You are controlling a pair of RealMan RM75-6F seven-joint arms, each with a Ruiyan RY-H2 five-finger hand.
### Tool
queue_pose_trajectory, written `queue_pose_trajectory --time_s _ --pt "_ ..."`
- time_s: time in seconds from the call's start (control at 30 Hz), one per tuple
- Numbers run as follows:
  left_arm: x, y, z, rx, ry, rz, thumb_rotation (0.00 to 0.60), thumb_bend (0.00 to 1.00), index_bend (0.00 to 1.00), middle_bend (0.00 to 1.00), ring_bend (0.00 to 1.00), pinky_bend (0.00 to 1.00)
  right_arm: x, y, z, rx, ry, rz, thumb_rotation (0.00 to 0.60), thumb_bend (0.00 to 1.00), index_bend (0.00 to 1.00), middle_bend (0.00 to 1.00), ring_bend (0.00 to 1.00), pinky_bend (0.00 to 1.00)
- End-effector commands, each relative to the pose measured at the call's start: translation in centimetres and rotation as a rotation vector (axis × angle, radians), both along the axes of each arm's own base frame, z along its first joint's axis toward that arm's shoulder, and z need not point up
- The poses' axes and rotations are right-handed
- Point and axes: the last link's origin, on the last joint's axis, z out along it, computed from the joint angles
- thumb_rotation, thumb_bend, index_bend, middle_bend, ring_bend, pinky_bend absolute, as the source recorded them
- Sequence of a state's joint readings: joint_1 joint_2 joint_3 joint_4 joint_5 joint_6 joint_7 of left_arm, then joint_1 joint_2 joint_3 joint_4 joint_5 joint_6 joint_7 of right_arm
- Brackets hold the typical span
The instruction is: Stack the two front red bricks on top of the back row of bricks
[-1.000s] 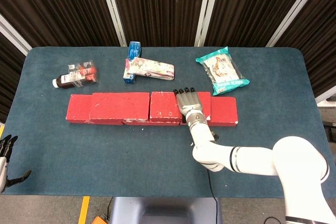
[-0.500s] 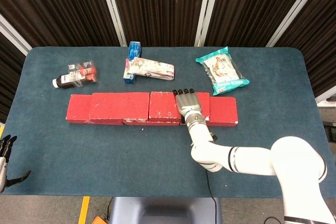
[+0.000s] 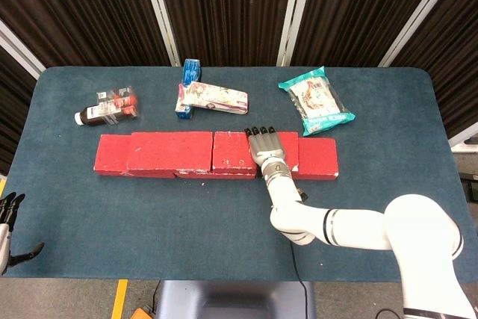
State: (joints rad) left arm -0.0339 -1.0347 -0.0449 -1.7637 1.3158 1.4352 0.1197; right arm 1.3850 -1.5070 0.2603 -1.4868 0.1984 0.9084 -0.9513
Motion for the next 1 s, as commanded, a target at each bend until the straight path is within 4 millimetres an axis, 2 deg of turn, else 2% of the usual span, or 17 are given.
queue_pose_trajectory --time_s 0.03,0.3,0.4,0.53,0.57,0.7,0.87,1.0 --pt "0.0 0.0 0.0 -0.001 0.000 0.000 0.600 0.18 0.00 0.00 0.00 0.04 0.1 0.0 0.0 -0.008 -0.005 0.003 0.600 0.23 0.07 0.13 0.02 0.00" --pt "-0.1 0.0 0.1 0.000 -0.001 0.005 0.600 0.18 0.00 0.00 0.00 0.04 0.5 0.2 0.3 -0.012 -0.029 0.007 0.600 0.23 0.07 0.13 0.02 0.00" --pt "-0.1 0.1 0.1 0.002 -0.001 0.008 0.600 0.18 0.00 0.00 0.00 0.04 0.8 0.4 1.4 -0.014 -0.056 0.008 0.600 0.23 0.07 0.12 0.01 0.00" --pt "-0.1 0.0 0.1 0.003 -0.001 0.011 0.600 0.18 0.00 0.00 0.00 0.04 0.7 0.6 4.3 -0.051 -0.093 0.015 0.600 0.23 0.07 0.11 0.00 0.00" --pt "-0.1 0.0 0.1 0.002 -0.002 0.011 0.600 0.18 0.00 0.00 0.00 0.04 0.5 0.6 5.1 -0.073 -0.090 0.021 0.600 0.20 0.07 0.11 0.00 0.00" --pt "-0.1 -0.1 0.2 0.006 -0.005 0.011 0.600 0.18 0.00 0.00 0.00 0.04 -1.8 0.9 7.8 -0.180 -0.020 0.067 0.600 0.06 0.07 0.09 0.00 0.00" --pt "-0.1 -0.2 0.2 0.004 -0.008 0.011 0.600 0.18 0.00 0.00 0.00 0.04 -5.9 1.2 10.0 -0.269 0.027 0.086 0.600 0.06 0.07 0.08 0.00 0.00" --pt "0.1 -0.2 0.1 -0.001 -0.006 0.010 0.600 0.18 0.00 0.00 0.00 0.04 -8.1 0.9 10.3 -0.294 0.067 0.093 0.600 0.06 0.07 0.08 0.00 0.00"
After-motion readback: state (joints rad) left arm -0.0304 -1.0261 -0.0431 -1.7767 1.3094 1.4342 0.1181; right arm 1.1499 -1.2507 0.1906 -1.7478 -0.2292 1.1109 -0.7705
